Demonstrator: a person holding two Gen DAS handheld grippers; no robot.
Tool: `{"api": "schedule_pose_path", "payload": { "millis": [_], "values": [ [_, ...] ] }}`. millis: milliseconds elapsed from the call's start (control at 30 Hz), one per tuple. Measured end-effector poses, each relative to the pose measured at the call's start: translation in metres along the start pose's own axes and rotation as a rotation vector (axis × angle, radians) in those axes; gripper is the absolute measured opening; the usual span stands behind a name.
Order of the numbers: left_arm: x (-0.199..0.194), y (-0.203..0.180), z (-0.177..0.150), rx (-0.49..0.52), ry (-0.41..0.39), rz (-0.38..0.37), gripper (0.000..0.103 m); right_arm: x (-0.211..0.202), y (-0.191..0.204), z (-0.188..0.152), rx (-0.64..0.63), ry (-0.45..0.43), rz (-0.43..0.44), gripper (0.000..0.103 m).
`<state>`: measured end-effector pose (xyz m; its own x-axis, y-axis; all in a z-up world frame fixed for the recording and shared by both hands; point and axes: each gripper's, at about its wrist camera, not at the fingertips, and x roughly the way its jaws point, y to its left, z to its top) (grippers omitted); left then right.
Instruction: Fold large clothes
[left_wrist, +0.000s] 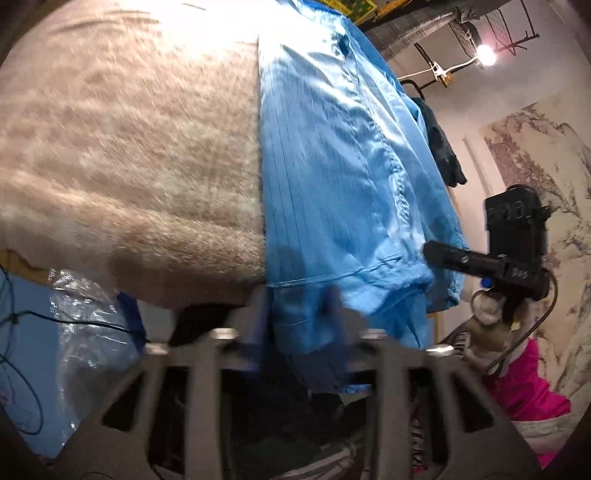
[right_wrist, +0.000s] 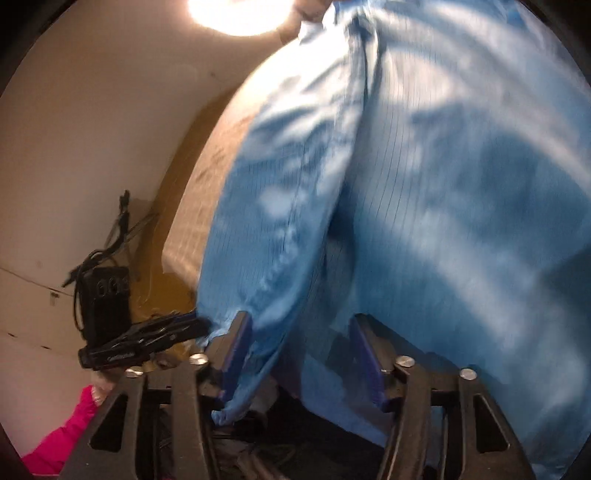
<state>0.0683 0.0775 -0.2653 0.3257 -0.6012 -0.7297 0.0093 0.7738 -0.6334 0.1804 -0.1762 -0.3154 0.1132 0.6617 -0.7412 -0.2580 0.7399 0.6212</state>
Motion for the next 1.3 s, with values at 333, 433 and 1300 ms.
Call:
{"api": "schedule_pose_path", "payload": {
  "millis": [333,433,1300],
  "values": [
    [-0.031,0.009,0.001,0.008,-0.058,0.053,0.002,0.026,0.038,-0.001,-0.104,0.013,0.041,0.001],
    [-0.018,0.007,0.0,0.019,-0.032,0.132,0.004,0.037,0.035,-0.005,-0.101,0.052,0.002,0.001],
    [-0.01,-0.143,0.02,0.308,-0.155,0.039,0.039,-0.221,-0.075,-0.065,0.071,-0.494,-0.426,0.064]
  ]
}}
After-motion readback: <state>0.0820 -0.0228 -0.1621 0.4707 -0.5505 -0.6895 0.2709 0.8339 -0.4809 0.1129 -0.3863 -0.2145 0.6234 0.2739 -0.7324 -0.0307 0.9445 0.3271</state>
